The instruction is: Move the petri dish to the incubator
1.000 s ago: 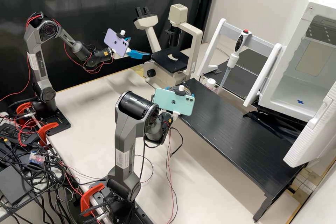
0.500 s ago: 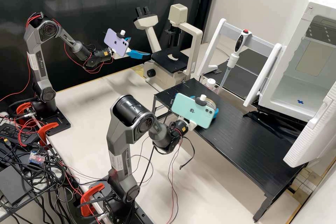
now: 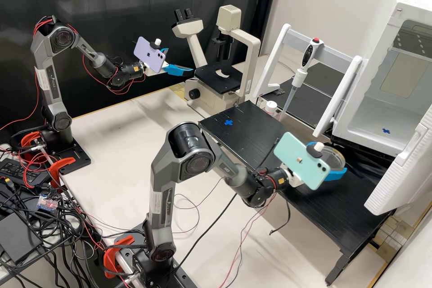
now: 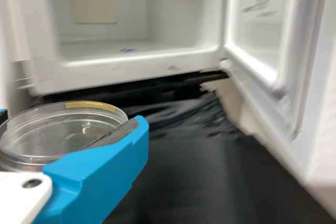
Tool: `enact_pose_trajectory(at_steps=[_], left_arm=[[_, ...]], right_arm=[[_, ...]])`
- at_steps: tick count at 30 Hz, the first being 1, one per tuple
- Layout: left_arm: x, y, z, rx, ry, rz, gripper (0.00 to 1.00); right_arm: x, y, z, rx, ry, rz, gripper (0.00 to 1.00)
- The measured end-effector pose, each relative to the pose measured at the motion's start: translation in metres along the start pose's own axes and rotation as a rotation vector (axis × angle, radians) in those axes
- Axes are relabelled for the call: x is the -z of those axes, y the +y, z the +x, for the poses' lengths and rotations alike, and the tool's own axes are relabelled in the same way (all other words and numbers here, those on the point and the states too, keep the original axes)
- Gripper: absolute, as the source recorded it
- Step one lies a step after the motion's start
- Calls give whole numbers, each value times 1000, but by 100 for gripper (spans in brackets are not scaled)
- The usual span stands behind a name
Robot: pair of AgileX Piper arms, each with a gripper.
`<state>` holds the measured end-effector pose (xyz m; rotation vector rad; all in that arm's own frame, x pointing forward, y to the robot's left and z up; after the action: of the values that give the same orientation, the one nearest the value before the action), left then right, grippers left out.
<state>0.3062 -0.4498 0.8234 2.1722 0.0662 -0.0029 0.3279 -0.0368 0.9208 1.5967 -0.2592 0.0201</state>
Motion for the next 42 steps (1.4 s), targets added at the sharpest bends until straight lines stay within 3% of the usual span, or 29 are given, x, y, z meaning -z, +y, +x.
enact_pose_trajectory(at_steps=[7, 15, 25, 28, 34, 41, 42], left_arm=[[0, 0, 0, 0, 0, 0, 100], [0, 0, 0, 0, 0, 0, 100], [0, 0, 0, 0, 0, 0, 100], [0, 0, 0, 0, 0, 0, 100], [0, 0, 0, 0, 0, 0, 100], [0, 0, 0, 0, 0, 0, 100], [0, 0, 0, 0, 0, 0, 100]], right_arm=[[6, 29, 47, -43, -22, -16, 0], [15, 50, 108, -68, -53, 17, 0], [26, 48, 181, -29, -79, 14, 0], [28, 48, 202, -26, -77, 30, 0], [29, 46, 225, -27, -85, 30, 0], [36, 37, 232, -14, -78, -3, 0], [37, 34, 232, -7, -74, 8, 0]])
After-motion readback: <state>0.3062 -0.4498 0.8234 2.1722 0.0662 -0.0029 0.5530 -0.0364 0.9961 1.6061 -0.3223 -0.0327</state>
